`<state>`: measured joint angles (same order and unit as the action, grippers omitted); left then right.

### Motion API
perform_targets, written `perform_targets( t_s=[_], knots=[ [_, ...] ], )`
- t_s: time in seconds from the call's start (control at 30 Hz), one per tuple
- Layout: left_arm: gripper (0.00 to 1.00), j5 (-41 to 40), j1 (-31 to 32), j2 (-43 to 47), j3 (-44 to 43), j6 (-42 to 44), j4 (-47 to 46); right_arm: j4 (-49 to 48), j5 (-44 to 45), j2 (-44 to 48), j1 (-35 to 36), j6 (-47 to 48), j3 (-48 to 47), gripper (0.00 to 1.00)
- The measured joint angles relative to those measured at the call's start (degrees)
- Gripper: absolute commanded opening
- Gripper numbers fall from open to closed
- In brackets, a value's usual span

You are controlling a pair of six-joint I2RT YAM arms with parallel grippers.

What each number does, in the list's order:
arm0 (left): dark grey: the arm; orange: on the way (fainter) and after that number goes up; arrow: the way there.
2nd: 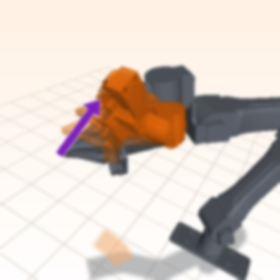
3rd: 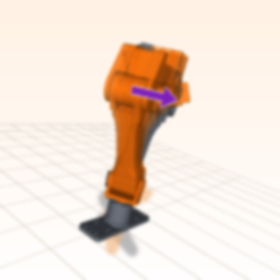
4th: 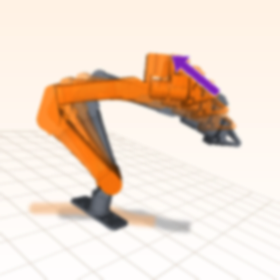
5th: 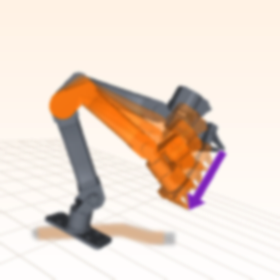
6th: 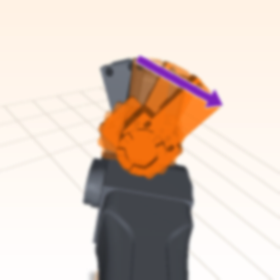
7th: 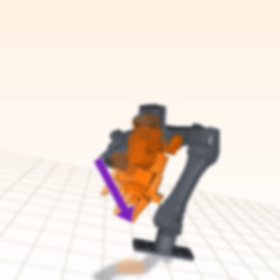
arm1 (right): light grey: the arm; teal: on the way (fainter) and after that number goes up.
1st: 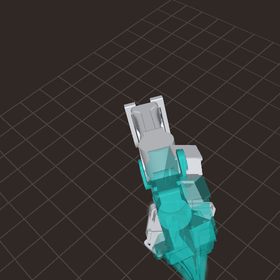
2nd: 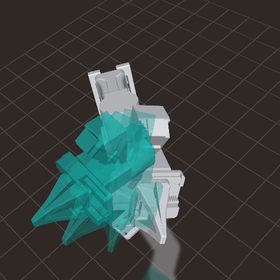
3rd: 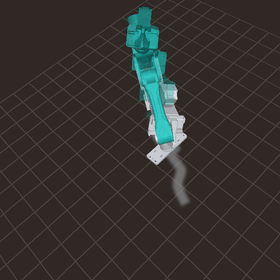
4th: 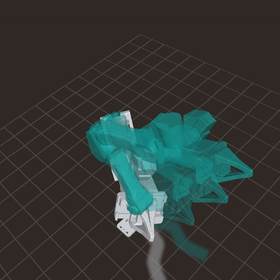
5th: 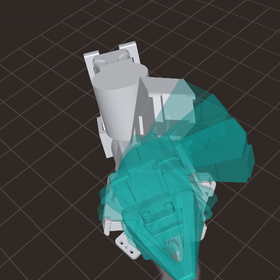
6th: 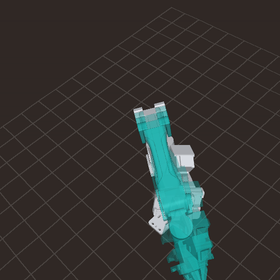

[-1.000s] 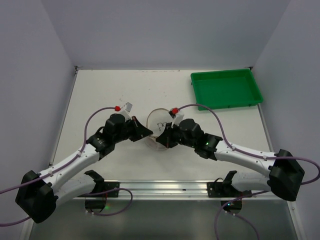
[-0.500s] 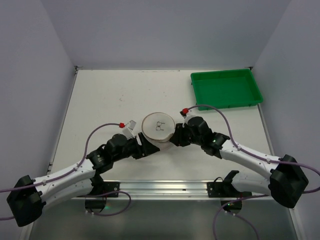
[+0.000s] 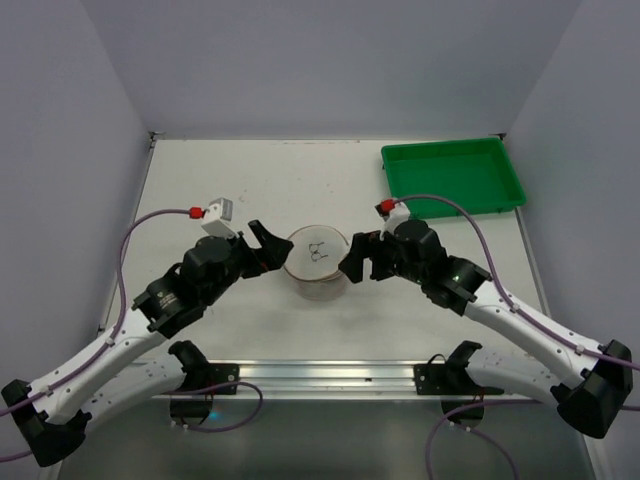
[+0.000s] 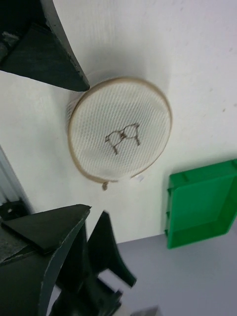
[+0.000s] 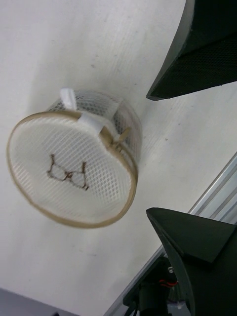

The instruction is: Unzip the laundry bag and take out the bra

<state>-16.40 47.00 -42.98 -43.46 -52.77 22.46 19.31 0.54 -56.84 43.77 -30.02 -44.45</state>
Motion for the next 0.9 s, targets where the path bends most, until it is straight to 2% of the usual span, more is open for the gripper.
perform_targets(
  t_s=[0.17, 0.3, 0.47, 0.57, 0.63, 0.77, 0.9],
  knots=[
    [1.00, 3.1, -11.8, -2.4, 1.4, 4.5, 0.3, 0.9, 0.9, -4.4, 4.7, 3.9, -10.3, 0.92],
    [1.00, 10.2, -21.0, -6.1, 6.5, 6.3, -3.0, 1.3, 4.0, -12.8, 8.8, 6.3, -18.7, 0.89],
    [0.98, 19.4, -28.5, -10.7, 12.4, 6.4, -7.7, 4.0, 10.7, -25.4, 13.8, 9.0, -28.7, 0.84],
    [0.98, 22.4, -29.8, -10.0, 16.8, 6.3, -10.1, 6.2, 14.8, -32.5, 16.5, 10.4, -34.1, 0.77],
    [0.98, 23.6, -30.0, -9.2, 19.0, 6.3, -10.4, 7.1, 17.2, -36.4, 18.1, 11.2, -36.7, 0.77],
    [0.98, 24.2, -30.9, -8.5, 20.6, 6.4, -10.9, 8.5, 20.9, -42.2, 20.2, 12.5, -39.6, 0.61],
    [0.98, 24.2, -31.2, -8.1, 21.1, 6.5, -11.3, 9.8, 22.9, -46.0, 21.0, 13.3, -40.9, 0.53]
  ],
)
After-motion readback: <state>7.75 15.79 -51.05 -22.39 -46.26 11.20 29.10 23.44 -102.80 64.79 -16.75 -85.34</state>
